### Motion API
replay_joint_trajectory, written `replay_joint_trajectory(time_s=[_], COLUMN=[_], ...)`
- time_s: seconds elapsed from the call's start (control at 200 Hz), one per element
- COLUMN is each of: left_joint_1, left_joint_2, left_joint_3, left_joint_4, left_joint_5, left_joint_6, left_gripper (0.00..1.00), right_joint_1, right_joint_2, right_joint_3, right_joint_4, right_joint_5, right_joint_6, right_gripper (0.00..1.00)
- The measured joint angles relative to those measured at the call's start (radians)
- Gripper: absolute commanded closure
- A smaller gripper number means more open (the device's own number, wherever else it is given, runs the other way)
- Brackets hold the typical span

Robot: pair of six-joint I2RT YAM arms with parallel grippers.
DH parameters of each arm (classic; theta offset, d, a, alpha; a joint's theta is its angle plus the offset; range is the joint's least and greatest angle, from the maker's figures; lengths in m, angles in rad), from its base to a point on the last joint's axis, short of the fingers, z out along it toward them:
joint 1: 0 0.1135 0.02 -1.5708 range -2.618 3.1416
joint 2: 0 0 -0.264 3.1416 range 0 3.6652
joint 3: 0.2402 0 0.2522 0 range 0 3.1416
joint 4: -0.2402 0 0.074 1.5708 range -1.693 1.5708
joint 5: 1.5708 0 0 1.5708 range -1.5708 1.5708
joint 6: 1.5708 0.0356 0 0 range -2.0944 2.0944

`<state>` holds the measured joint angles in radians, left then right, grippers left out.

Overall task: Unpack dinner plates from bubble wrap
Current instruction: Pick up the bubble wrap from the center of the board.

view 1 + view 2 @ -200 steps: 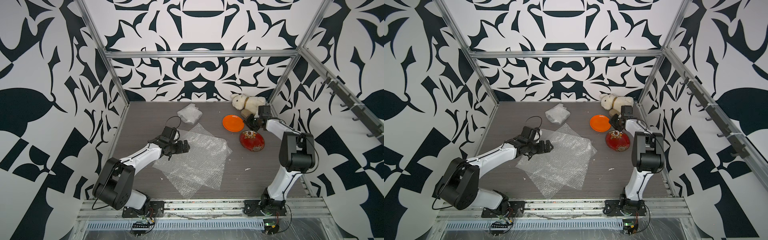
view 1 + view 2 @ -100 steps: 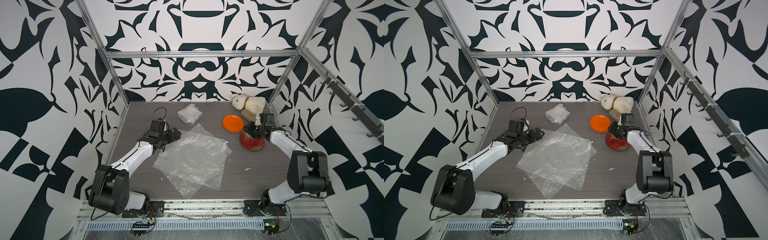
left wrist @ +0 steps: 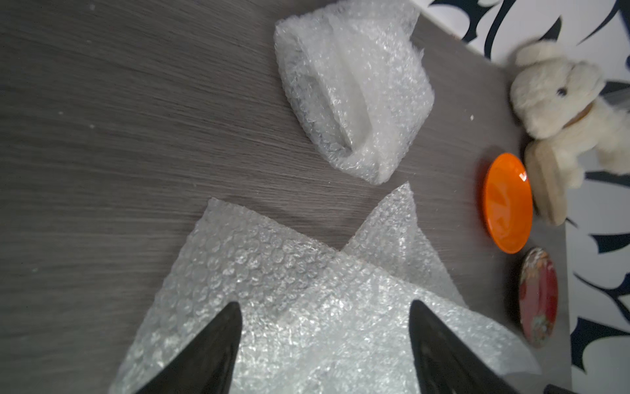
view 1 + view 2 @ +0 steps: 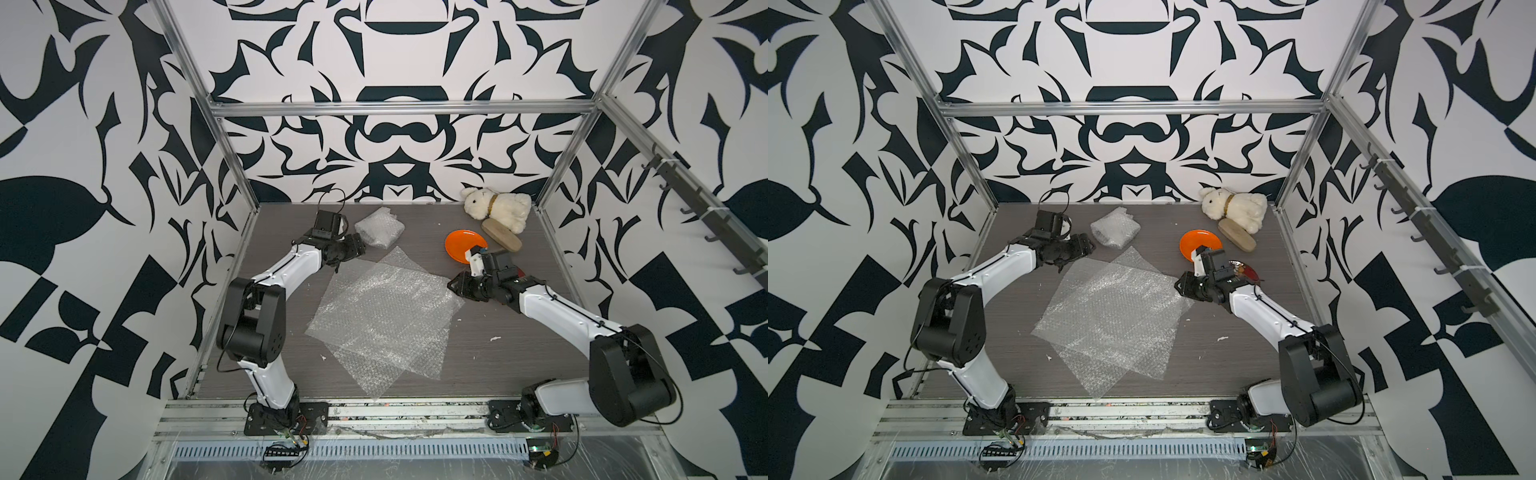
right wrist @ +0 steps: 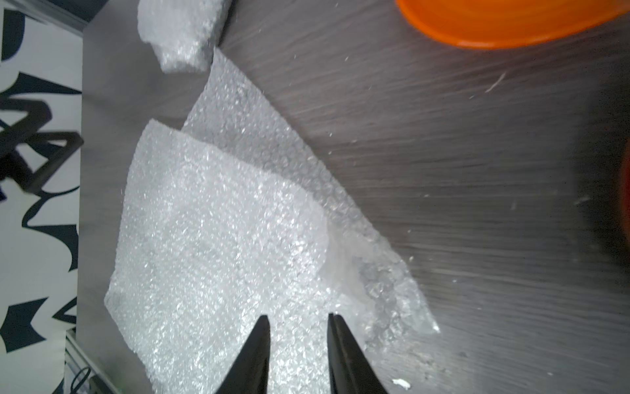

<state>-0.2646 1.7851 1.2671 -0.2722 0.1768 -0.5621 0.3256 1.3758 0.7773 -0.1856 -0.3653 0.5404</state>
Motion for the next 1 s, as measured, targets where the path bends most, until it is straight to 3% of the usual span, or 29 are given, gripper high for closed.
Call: replay_joint_trajectory(time_s=[0.27, 0.685, 1.0], left_joint_1=[0.097, 0.098, 0.103], left_joint_2=[0.191, 0.406, 0.512], left_joint_3=[0.085, 0.359, 0.461], left_joint_4=[0.059, 0.057, 0.046], left_joint_5=[0.148, 0.229, 0.269], left_joint_6=[-0.093, -0.123, -0.156], left_gripper=[0.31, 0.40, 0.47], right_joint_1=[0.117, 0.158, 0.164], right_joint_2=[0.031, 0.194, 0.234], right_joint_3=[-0.006, -0.006, 0.005], right_joint_4=[0.004, 0.041, 0.037], right_joint_5=[0.032, 0.056, 0.068], right_joint_6=[0.010, 0.018, 0.025], right_gripper=[0.67, 0.68, 0.68])
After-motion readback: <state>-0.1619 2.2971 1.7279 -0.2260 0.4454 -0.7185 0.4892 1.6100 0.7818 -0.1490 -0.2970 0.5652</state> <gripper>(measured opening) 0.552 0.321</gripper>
